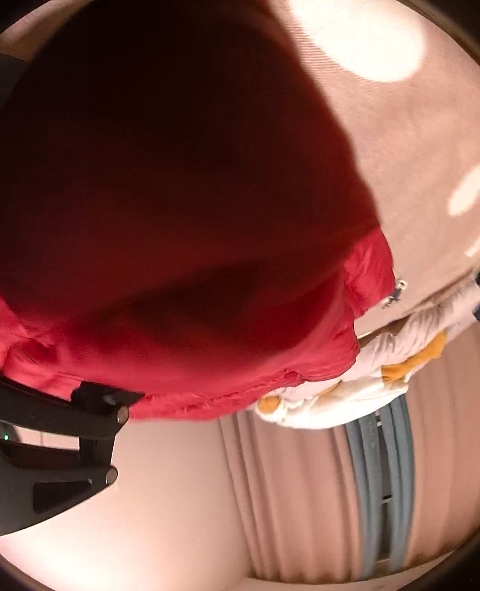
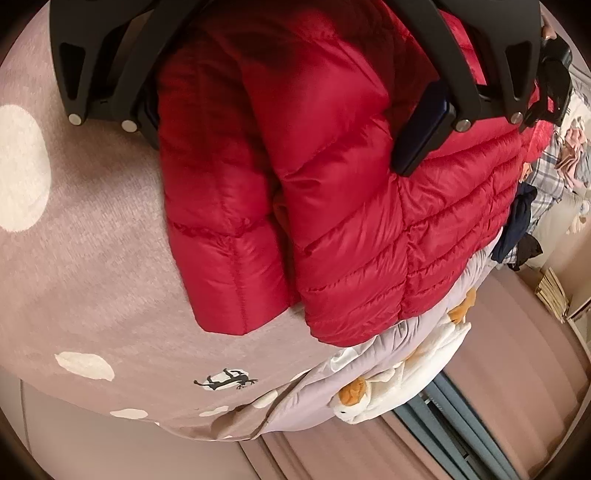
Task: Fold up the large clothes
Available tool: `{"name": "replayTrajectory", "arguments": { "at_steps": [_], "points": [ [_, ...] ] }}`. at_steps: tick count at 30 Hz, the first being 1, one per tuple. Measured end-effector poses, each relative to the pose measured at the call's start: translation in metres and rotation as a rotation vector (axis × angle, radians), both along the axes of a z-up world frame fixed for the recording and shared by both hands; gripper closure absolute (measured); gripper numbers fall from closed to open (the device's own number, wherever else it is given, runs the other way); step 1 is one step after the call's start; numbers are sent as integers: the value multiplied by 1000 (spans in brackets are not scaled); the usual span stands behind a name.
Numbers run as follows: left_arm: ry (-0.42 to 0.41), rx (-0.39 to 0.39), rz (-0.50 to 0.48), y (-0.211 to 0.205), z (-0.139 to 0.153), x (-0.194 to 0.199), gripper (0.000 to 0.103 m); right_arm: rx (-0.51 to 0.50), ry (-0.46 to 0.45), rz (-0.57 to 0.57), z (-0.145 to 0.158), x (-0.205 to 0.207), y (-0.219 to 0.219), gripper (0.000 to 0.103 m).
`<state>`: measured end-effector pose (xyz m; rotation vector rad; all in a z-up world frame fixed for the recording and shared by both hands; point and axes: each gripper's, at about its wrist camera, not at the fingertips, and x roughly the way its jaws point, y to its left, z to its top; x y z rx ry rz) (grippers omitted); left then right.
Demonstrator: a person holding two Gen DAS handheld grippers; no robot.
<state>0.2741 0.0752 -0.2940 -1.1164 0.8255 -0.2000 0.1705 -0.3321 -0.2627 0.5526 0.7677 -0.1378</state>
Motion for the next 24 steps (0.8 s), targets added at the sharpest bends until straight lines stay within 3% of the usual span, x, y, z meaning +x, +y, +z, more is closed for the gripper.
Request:
{"name": "replayTrajectory", "arguments": {
  "at_steps": [3, 6, 10, 12, 15, 19, 22, 24],
  "points": [
    [-13, 125, 31, -12, 7, 0, 41, -5, 3, 3, 0, 0, 1, 0],
    [-38, 392, 54, -37, 26, -3, 42, -19, 15, 2, 0, 3, 3, 0],
    [-73, 520, 46, -51, 41, -9, 54, -32, 32, 3, 2, 8, 8, 0],
    [-107, 573, 31, -52, 52, -13, 61, -33, 33, 10, 5, 11, 13, 9],
    [-132, 741, 65, -58, 73, -22, 67, -27, 30, 56, 8, 16, 28, 19],
    [-195, 938, 134, -50, 95, -26, 69, -43, 31, 150, 4, 25, 60, 23],
    [-249, 990, 105, -57, 106, -30, 69, -96, 49, 184, -1, 30, 80, 19],
    [-298, 938, 75, -50, 112, -41, 69, -124, 59, 186, -1, 33, 83, 18]
  ]
}}
